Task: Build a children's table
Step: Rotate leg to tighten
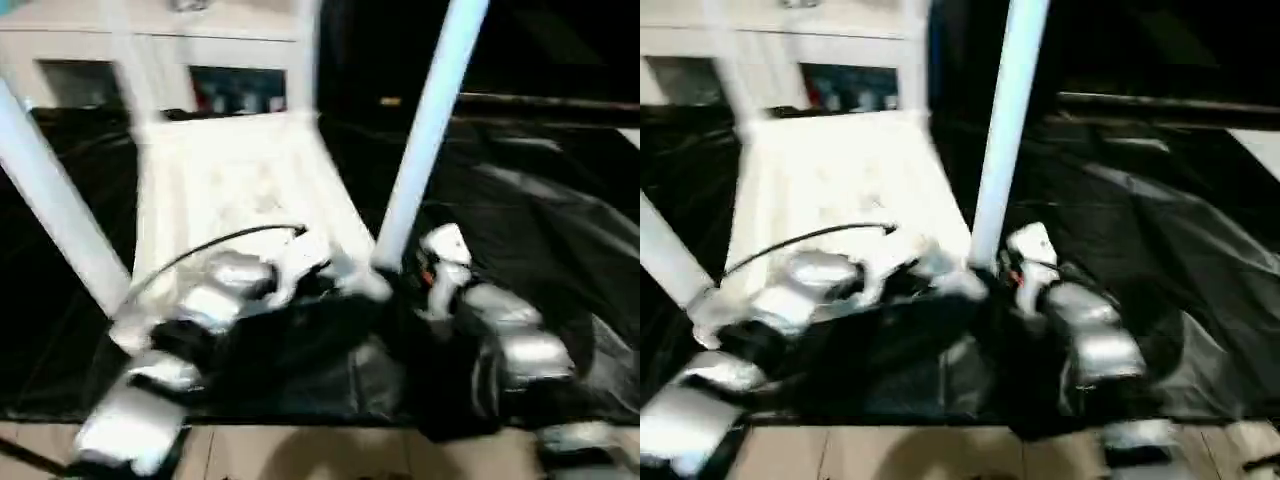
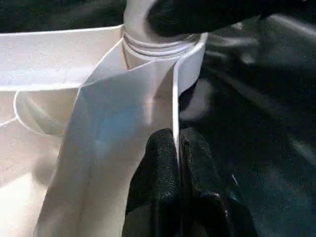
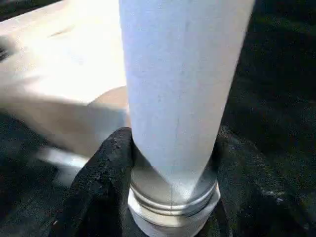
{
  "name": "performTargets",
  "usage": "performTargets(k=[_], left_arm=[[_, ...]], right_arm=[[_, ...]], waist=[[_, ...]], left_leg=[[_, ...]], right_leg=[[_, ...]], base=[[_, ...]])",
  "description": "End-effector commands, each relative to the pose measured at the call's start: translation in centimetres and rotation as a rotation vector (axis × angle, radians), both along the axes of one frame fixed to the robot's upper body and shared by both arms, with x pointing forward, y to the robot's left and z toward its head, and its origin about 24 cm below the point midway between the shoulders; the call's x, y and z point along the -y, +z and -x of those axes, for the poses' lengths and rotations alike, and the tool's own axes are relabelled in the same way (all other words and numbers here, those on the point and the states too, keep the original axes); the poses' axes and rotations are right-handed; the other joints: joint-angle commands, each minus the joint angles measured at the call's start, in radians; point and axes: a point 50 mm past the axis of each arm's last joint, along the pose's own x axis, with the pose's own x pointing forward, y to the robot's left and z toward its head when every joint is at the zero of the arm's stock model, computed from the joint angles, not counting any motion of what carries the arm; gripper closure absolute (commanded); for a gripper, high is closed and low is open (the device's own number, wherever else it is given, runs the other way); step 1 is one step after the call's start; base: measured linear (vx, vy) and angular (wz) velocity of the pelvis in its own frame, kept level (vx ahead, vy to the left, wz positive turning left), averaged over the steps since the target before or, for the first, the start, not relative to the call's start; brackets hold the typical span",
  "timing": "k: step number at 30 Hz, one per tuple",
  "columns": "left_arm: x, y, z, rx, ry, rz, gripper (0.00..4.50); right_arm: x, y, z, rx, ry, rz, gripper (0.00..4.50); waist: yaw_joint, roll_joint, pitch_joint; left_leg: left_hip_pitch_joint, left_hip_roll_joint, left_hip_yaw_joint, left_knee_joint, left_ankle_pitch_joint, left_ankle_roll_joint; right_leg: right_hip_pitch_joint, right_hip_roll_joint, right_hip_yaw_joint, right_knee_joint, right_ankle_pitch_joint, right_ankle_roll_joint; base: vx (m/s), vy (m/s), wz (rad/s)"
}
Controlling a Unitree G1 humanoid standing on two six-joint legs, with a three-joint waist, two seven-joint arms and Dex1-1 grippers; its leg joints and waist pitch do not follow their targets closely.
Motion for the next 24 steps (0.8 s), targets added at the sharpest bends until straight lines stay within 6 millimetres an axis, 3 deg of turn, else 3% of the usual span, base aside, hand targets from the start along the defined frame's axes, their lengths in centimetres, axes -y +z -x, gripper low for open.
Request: performTargets(k=[1,2,5,6,7,12,13,16,20,24], left_arm=[[2.9,-0.1,0.7,-0.006,-0.054,0.045,4.5],[3.6,0.0,0.9,-0.003,-0.072,0.052,4.5],[4.2,0.1,1.1,0.0,-0.098,0.06,4.5],[4.2,0.1,1.2,-0.001,-0.106,0.061,4.5],[4.2,0.1,1.2,-0.001,-0.106,0.061,4.5],[3.0,-0.2,1.4,-0.026,-0.148,0.053,4.5],[2.6,-0.2,1.4,-0.029,-0.157,0.051,4.5],[1.5,-0.2,1.5,-0.039,-0.19,0.045,4.5],[-0.7,-0.2,2.0,-0.098,-0.285,0.023,4.5],[-2.1,0.1,2.5,-0.132,-0.372,0.015,4.5]], right_arm=[[-2.0,-3.1,1.5,-0.172,0.004,0.025,2.43],[-3.1,-2.9,1.5,-0.162,0.028,0.016,2.43],[-3.8,-2.4,1.5,-0.118,0.07,0.006,2.43],[-3.9,-2.0,1.4,-0.093,0.086,0.004,1.88],[-3.9,-2.0,1.4,-0.093,0.086,0.004,1.74],[-3.2,-0.5,1.6,-0.059,0.192,0.0,1.55],[-3.0,-0.2,1.8,-0.052,0.238,0.013,1.55],[-2.2,0.4,2.5,-0.029,0.376,0.048,1.55],[-0.7,1.6,3.6,-0.024,0.571,0.062,1.55],[0.3,2.2,4.2,-0.057,0.675,0.08,1.55]], waist=[[-0.002,-0.004,-0.028],[-0.001,-0.005,-0.028],[0.0,-0.001,-0.028],[0.0,-0.001,-0.029],[0.0,-0.001,-0.028],[0.007,-0.001,-0.034],[0.012,-0.003,-0.036],[0.014,-0.004,-0.038],[0.021,-0.004,-0.047],[0.025,-0.001,-0.048]], left_leg=[[-0.001,0.02,-0.022,-0.086,-0.369,0.003],[0.004,0.017,-0.021,-0.083,-0.382,0.012],[0.002,0.019,-0.02,-0.085,-0.387,0.026],[0.002,0.019,-0.02,-0.085,-0.389,0.026],[0.002,0.019,-0.02,-0.085,-0.389,0.026],[-0.003,0.023,-0.015,-0.085,-0.339,0.041],[-0.005,0.023,-0.015,-0.084,-0.32,0.049],[-0.005,0.023,-0.011,-0.08,-0.297,0.06],[-0.013,0.025,-0.007,-0.07,-0.176,0.107],[-0.01,0.027,-0.005,-0.066,-0.118,0.129]], right_leg=[[0.026,-0.046,0.027,-0.099,-0.519,-0.105],[0.02,-0.046,0.028,-0.102,-0.525,-0.106],[0.02,-0.047,0.03,-0.104,-0.519,-0.107],[0.02,-0.047,0.031,-0.103,-0.51,-0.111],[0.02,-0.047,0.031,-0.103,-0.506,-0.112],[0.027,-0.047,0.038,-0.091,-0.404,-0.146],[0.034,-0.047,0.038,-0.088,-0.38,-0.149],[0.033,-0.049,0.04,-0.085,-0.36,-0.161],[0.048,-0.05,0.04,-0.063,-0.184,-0.21],[0.05,-0.047,0.038,-0.047,-0.057,-0.262]], base=[[0.0,0.0,0.0],[0.0,0.0,0.0],[0.0,0.0,0.0],[0.0,0.0,0.0],[0.0,0.0,0.0],[0.0,0.0,0.0],[0.0,0.0,0.0],[0.0,0.0,0.0],[0.043,-0.019,0.01],[0.013,-0.006,0.0]])
